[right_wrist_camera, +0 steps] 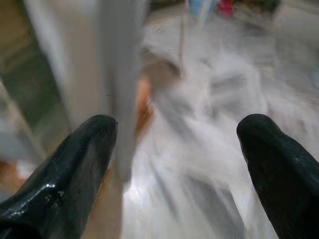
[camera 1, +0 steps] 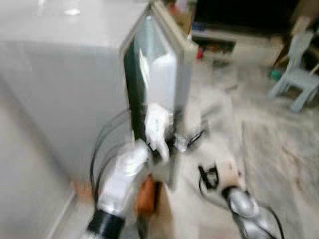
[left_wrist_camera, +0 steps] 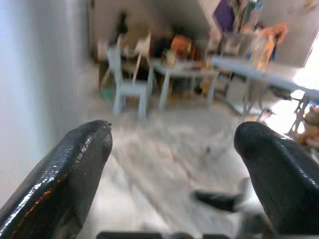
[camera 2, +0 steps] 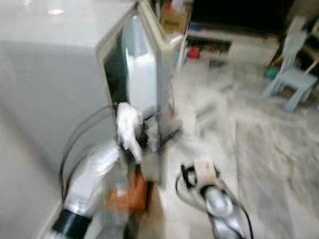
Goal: Restocking fridge
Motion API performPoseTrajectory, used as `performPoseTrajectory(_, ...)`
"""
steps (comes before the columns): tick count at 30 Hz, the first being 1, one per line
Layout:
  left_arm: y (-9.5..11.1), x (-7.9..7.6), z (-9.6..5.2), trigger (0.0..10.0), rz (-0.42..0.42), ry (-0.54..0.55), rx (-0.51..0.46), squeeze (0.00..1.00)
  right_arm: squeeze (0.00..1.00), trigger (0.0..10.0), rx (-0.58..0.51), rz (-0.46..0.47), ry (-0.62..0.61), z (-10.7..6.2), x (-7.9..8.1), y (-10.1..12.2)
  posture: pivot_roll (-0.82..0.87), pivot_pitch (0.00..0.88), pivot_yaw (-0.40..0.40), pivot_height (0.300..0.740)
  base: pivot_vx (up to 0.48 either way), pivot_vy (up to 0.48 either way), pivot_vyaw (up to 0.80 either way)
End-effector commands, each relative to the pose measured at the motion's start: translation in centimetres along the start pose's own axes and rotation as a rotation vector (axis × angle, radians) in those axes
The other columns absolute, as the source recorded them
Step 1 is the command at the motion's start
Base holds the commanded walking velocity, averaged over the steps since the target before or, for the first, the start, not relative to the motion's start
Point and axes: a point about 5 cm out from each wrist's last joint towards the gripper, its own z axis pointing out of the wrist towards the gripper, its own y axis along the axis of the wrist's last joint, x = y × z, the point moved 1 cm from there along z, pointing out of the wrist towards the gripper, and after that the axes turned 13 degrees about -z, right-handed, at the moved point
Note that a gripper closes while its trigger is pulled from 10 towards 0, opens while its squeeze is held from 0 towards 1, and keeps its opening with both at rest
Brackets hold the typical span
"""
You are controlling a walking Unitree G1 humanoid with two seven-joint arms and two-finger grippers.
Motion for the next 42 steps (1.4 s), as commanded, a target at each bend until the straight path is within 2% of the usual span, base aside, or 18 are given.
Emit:
performPoseTrajectory(1,0.1,2.8,-1.3,10.0,0.005,0.124,0.013,0.00,0.00,10.0,0.010,-0.003,-0.014,0.0,-0.7,-0.2,-0.01,0.000,-0.014,0.740,0.000,0.000,0.00)
performPoseTrajectory(2,0.3,3.9,-2.1,10.0,0.020,0.168,0.017,0.00,0.00,10.0,0.012,-0.003,-0.011,-0.1,-0.6,-0.2,0.00,0.000,-0.016,0.740,0.000,0.000,0.00)
performPoseTrajectory(7,0.9,5.4,-4.0,10.0,0.034,0.252,-0.009,0.00,0.00,10.0,0.010,-0.010,-0.004,0.1,-0.5,-0.1,0.01,0.000,-0.020,0.740,0.000,0.000,0.00)
performPoseTrajectory(8,0.9,6.3,-4.9,10.0,0.018,0.292,-0.024,0.00,0.00,10.0,0.004,-0.018,-0.002,0.2,-0.5,0.1,0.01,0.000,-0.021,0.740,0.000,0.000,0.00)
performPoseTrajectory(10,0.8,6.4,-5.1,10.0,0.022,0.303,-0.025,0.00,0.00,10.0,0.003,-0.019,-0.001,0.2,-0.4,0.1,0.01,0.000,-0.022,0.740,0.000,-0.285,0.00)
performPoseTrajectory(13,0.2,7.0,-6.2,10.0,0.036,0.345,-0.012,0.00,0.00,10.0,0.001,-0.030,0.001,0.2,-0.4,0.1,0.00,0.000,-0.022,0.740,0.000,-0.387,0.00)
performPoseTrajectory(15,-0.6,7.3,-7.7,10.0,0.026,0.383,0.002,0.00,0.00,10.0,0.005,-0.031,-0.003,0.2,-0.4,0.1,0.00,0.000,-0.021,0.740,0.000,-0.450,0.00)
performPoseTrajectory(20,-1.5,7.6,-9.3,10.0,0.026,0.434,0.020,0.00,0.00,10.0,0.005,-0.029,-0.006,0.2,-0.5,0.2,0.01,0.000,-0.020,0.740,0.000,-0.456,0.00)
performPoseTrajectory(25,-1.7,7.7,-10.0,10.0,0.039,0.468,0.020,0.00,0.00,10.0,-0.004,-0.023,-0.012,0.5,-0.5,0.5,0.01,0.000,-0.019,0.740,0.000,-0.434,0.00)
performPoseTrajectory(27,-1.8,8.1,-10.9,10.0,0.057,0.519,0.024,0.00,0.00,10.0,-0.011,-0.020,-0.011,0.7,-0.3,0.9,0.01,0.000,-0.018,0.740,0.292,-0.379,0.00)
performPoseTrajectory(32,-2.0,8.5,-11.8,10.0,0.084,0.562,0.041,0.00,0.00,10.0,-0.018,-0.017,-0.011,0.8,-0.2,1.1,0.02,0.000,-0.015,0.740,0.321,-0.353,-0.52)
performPoseTrajectory(33,-2.0,8.8,-12.3,10.0,0.106,0.604,0.047,0.00,0.00,10.0,-0.022,-0.014,-0.011,0.8,-0.1,1.1,0.02,0.000,-0.014,0.740,0.401,-0.259,-0.45)
performPoseTrajectory(42,-1.7,10.2,-13.0,10.0,0.165,0.747,0.040,0.00,0.00,10.0,-0.042,-0.006,-0.015,0.9,-0.1,1.6,0.02,0.000,-0.016,0.740,0.448,-0.029,-0.10)
